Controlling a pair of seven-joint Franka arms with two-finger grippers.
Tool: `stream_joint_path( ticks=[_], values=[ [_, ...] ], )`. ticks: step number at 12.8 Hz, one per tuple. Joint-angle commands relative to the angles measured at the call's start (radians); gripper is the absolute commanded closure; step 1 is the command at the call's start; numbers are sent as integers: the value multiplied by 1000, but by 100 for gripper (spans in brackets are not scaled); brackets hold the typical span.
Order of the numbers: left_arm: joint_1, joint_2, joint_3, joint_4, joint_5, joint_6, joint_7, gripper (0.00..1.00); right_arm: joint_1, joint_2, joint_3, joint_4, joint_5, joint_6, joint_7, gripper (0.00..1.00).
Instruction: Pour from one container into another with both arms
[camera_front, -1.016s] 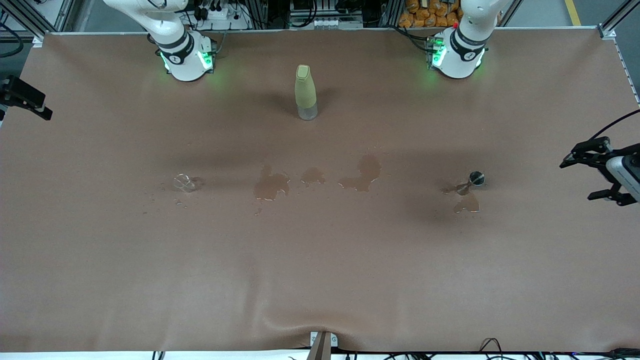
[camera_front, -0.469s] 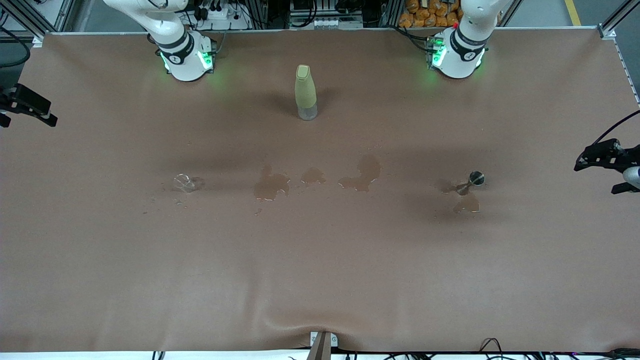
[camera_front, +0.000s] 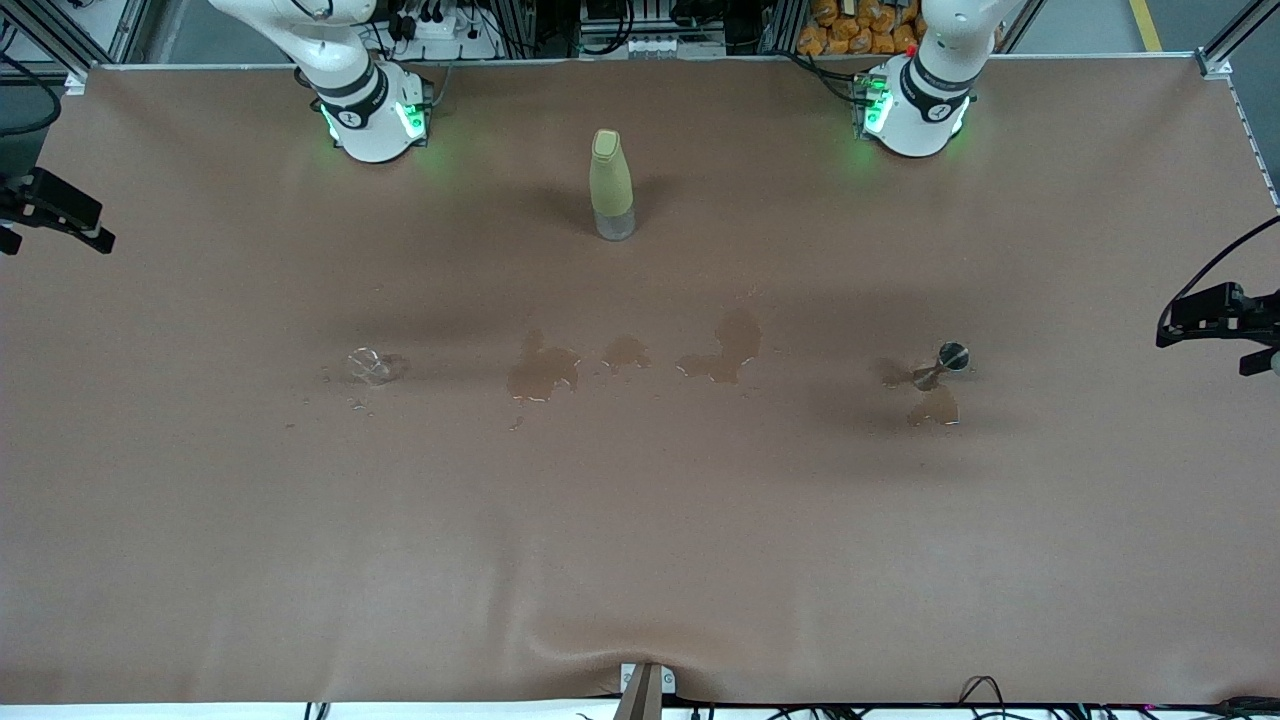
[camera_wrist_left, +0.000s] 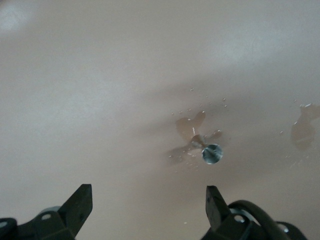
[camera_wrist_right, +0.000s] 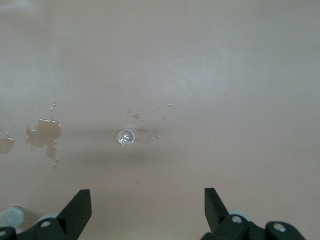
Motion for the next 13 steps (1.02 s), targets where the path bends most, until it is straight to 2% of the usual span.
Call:
stream_joint_path(
  ticks=[1,3,10,11,12,13],
  values=[
    [3,-44,-17,-12,23,-8,-38,0,26,-14,-22,-14,-12,3,16,0],
    [5,-49,-15,-15,26,-8,-38,0,66,-14,-60,-16,-12,3,16,0],
    [-15,-70,9,-13,22,-8,-122,0,61,-7,-61,-11,-12,0,16,0],
    [-70,-78,66,-13,20,-8,-150,0,58,-7,-61,-13,-12,-1,16,0],
    [-173,-107,168,-16,13,-10,-155,0,55,-5,-61,-11,-12,0,16,0],
    [-313,-136,307,-21,11,-16,-161,0,55,-5,-61,-11,-12,2,16,0]
  ],
)
